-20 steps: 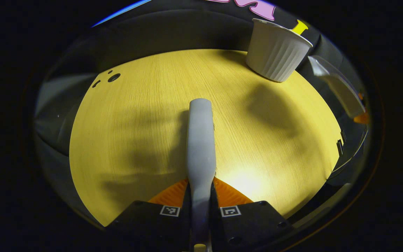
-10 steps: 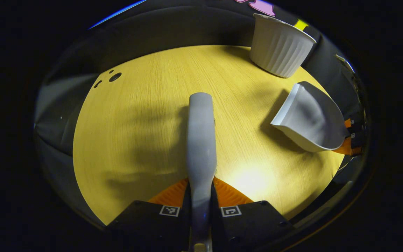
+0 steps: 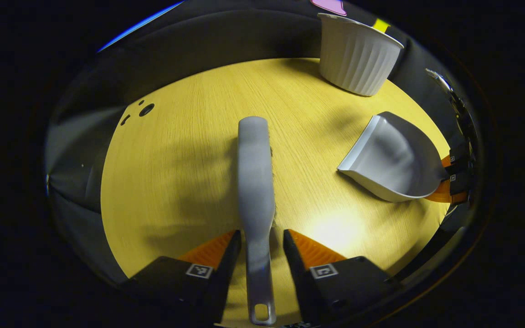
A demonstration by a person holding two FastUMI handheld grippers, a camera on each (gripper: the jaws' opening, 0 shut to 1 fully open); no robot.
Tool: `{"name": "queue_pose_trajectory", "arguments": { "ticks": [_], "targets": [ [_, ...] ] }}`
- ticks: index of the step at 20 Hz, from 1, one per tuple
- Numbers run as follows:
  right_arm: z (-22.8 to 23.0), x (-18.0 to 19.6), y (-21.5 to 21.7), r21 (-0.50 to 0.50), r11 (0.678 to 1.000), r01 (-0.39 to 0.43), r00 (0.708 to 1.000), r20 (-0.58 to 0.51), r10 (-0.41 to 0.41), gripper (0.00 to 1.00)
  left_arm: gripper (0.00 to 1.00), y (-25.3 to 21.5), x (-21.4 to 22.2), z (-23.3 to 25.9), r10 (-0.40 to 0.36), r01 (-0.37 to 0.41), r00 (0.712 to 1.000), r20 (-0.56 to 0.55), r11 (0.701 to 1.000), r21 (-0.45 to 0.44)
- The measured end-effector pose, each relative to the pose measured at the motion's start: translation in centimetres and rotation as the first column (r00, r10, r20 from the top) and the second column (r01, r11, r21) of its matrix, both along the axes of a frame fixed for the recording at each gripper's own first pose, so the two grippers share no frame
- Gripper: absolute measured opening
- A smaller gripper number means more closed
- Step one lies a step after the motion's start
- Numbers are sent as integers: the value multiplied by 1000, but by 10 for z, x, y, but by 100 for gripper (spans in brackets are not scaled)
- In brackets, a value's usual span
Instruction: Pick up the small broom and dustpan from the desktop, sweep the trash into the dustpan with the broom, and then empty the trash into the garbage bin.
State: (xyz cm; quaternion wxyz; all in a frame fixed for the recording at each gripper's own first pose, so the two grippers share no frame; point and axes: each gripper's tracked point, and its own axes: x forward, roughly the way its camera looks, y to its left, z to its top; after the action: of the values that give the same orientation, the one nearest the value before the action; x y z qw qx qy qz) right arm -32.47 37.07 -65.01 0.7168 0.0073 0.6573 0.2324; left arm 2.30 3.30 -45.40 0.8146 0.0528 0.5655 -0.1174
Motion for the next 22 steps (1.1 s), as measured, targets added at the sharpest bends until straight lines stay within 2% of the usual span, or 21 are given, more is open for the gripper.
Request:
{"name": "queue_pose_trajectory", "arguments": {
  "ticks": [1,3,5,6,9,12,13,15,16,18,22],
  "targets": [
    [1,-2,-1,6,1000,1,1000,4,-1,39,70,-1,-1,1,0,0,1000,0,1000,3],
    [7,-6,-4,14,1000,11,1000,5,-11,47,74,-1,-2,2,4,-4,1000,-2,1000,1],
    [10,-5,-2,26,999,31,1000,-6,-31,38,76,-2,-2,2,1,-1,1000,3,1000,0],
    [13,-4,-3,36,998,42,999,-6,-41,39,78,-1,-1,2,-2,1,1000,8,1000,3],
    [25,-6,-8,40,997,66,998,4,-66,61,80,3,2,10,-13,12,999,41,1000,24],
    [43,-5,-14,50,993,103,994,42,-105,70,84,7,5,27,-24,19,995,101,999,46],
    [49,-4,-17,52,991,120,991,61,-123,82,85,7,6,35,-27,21,991,129,998,51],
    [65,2,-24,54,986,158,979,121,-163,100,92,13,11,50,-28,14,980,199,997,70],
    [73,5,-27,61,983,176,971,155,-183,100,98,12,15,59,-25,9,971,239,998,68],
    [97,18,-34,78,972,222,942,239,-235,100,98,8,20,86,-8,-3,944,329,999,33],
    [156,54,-49,169,935,313,837,416,-355,100,98,-2,38,158,35,-13,856,517,999,-46]
  ]
}}
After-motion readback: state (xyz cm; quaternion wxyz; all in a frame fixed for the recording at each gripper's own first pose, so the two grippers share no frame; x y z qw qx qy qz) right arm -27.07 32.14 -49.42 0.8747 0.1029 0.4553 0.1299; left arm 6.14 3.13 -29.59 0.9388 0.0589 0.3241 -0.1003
